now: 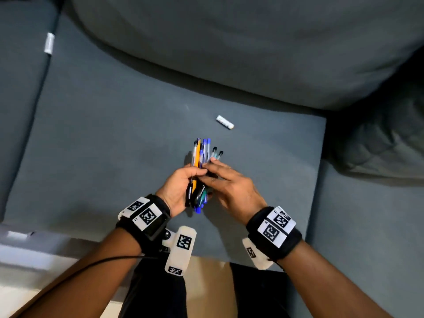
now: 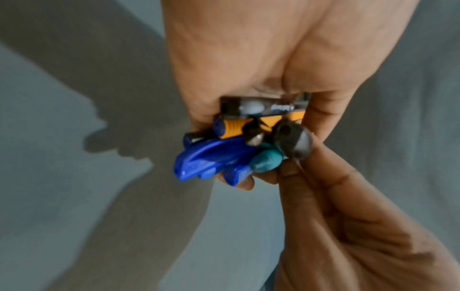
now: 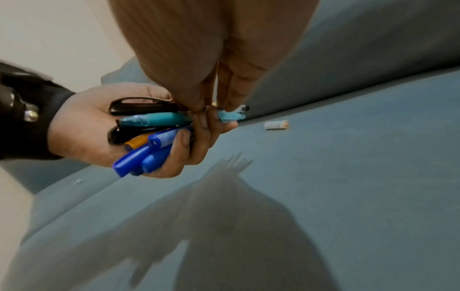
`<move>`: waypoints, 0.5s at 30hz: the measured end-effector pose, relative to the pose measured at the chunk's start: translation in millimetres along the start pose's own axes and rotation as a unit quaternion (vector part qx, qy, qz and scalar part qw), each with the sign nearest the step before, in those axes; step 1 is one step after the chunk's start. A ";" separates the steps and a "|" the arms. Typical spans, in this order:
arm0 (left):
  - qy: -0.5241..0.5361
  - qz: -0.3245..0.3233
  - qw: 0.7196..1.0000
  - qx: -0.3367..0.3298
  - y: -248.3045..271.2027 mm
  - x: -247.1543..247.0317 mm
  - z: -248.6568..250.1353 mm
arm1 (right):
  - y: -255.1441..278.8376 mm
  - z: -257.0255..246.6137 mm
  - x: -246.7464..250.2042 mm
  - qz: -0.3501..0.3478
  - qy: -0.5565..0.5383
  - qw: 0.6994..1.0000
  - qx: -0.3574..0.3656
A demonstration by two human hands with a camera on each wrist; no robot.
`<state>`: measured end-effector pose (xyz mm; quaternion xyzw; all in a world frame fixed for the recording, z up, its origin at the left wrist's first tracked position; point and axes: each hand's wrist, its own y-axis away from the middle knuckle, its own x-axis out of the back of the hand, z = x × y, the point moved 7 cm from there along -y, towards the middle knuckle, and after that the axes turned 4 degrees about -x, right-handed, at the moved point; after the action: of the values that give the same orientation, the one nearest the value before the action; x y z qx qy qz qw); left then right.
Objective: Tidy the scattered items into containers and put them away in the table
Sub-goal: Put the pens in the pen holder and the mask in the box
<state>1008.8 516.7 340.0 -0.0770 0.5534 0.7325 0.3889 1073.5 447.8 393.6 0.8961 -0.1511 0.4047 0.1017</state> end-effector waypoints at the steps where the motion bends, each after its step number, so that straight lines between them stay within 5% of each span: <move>1: -0.032 -0.006 0.999 -0.005 -0.8 -20.1 -10.0 | 16.8 9.0 17.5 0.027 -0.004 1.000 -0.011; 9: -0.226 -0.100 0.969 0.012 -24.7 -202.0 -102.6 | 172.9 101.8 140.7 0.203 -0.056 0.965 -0.155; 15: -0.284 -0.160 0.944 0.058 -52.7 -322.4 -190.5 | 294.7 159.3 199.4 0.361 -0.080 0.898 -0.240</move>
<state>1203.8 199.1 404.0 0.0693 0.4424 0.6185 0.6457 1205.2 86.5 458.2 0.7577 -0.5645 0.2920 0.1479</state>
